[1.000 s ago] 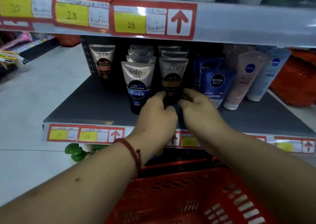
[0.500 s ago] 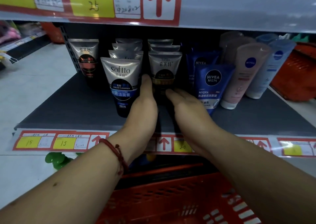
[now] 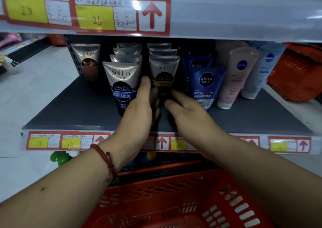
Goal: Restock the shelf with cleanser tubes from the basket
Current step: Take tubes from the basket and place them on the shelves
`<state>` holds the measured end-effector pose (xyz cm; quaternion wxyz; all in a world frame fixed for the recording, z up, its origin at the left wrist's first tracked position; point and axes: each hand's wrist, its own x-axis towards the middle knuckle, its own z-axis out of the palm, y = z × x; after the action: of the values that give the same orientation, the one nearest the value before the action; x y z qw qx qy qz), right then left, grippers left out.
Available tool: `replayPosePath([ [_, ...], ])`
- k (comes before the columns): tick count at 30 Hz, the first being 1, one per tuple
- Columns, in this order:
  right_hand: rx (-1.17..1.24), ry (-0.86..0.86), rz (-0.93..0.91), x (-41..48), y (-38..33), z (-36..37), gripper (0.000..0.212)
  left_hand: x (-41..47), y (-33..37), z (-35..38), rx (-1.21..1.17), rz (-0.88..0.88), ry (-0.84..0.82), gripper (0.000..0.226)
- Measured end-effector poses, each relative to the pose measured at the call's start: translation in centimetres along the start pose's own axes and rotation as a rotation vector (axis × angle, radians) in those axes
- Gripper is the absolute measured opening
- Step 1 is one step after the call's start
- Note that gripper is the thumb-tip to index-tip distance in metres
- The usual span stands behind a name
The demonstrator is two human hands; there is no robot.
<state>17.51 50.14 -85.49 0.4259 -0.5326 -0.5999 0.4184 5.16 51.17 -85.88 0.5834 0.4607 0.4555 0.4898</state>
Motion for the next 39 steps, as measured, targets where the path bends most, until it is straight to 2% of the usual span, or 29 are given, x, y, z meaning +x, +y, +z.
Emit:
replayPosePath([
  [2,-0.027,-0.016,-0.022,-1.4,-0.3,-0.9,0.036,-0.8,0.5,0.0,0.007,0.0,-0.026,0.066],
  [5,0.018,0.059,-0.043,-3.7,-0.6,-2.7,0.032,-1.6,1.2,0.6,0.032,-0.007,-0.048,0.07],
  [10,0.165,0.362,-0.001,-5.6,-0.2,-6.7,0.027,-1.8,1.2,3.2,0.055,-0.023,0.006,0.045],
  [13,0.173,0.413,0.08,-5.6,0.4,-8.1,0.026,-1.4,0.4,4.9,0.049,-0.042,0.064,0.042],
  [16,0.201,0.401,0.157,-4.6,0.8,-8.5,0.033,-0.7,-0.1,6.1,0.054,-0.043,0.143,0.05],
  [19,0.287,0.338,0.214,-3.0,1.1,-8.3,0.027,0.2,-0.2,6.7,0.03,-0.03,0.193,0.051],
  [22,0.436,0.279,0.236,-1.5,1.6,-8.7,0.034,1.1,-0.3,7.2,-0.001,-0.015,0.186,0.053],
  [24,0.525,0.24,0.254,-0.9,1.6,-8.9,0.025,1.5,-0.3,7.4,-0.049,-0.012,0.181,0.055],
  [27,0.633,0.178,0.283,-0.5,2.1,-9.2,0.055,2.2,-0.6,7.2,-0.101,-0.048,0.1,0.054],
  [30,0.686,0.131,0.295,-0.4,2.6,-9.2,0.064,2.4,-0.7,6.7,-0.164,-0.103,-0.018,0.07],
  [32,0.649,0.156,0.29,-0.7,2.5,-9.5,0.06,2.4,-0.4,6.6,-0.168,-0.077,-0.023,0.062],
  [34,0.555,0.223,0.255,-1.2,1.7,-10.1,0.047,2.0,0.5,6.6,-0.118,-0.03,0.052,0.047],
  [36,0.276,0.3,0.122,-1.9,0.9,-11.2,0.024,1.7,1.3,6.0,0.014,0.116,0.145,0.029],
  [39,-0.218,0.319,-0.19,-2.8,-0.7,-13.0,0.024,1.5,2.5,4.4,0.274,0.386,0.161,0.025],
])
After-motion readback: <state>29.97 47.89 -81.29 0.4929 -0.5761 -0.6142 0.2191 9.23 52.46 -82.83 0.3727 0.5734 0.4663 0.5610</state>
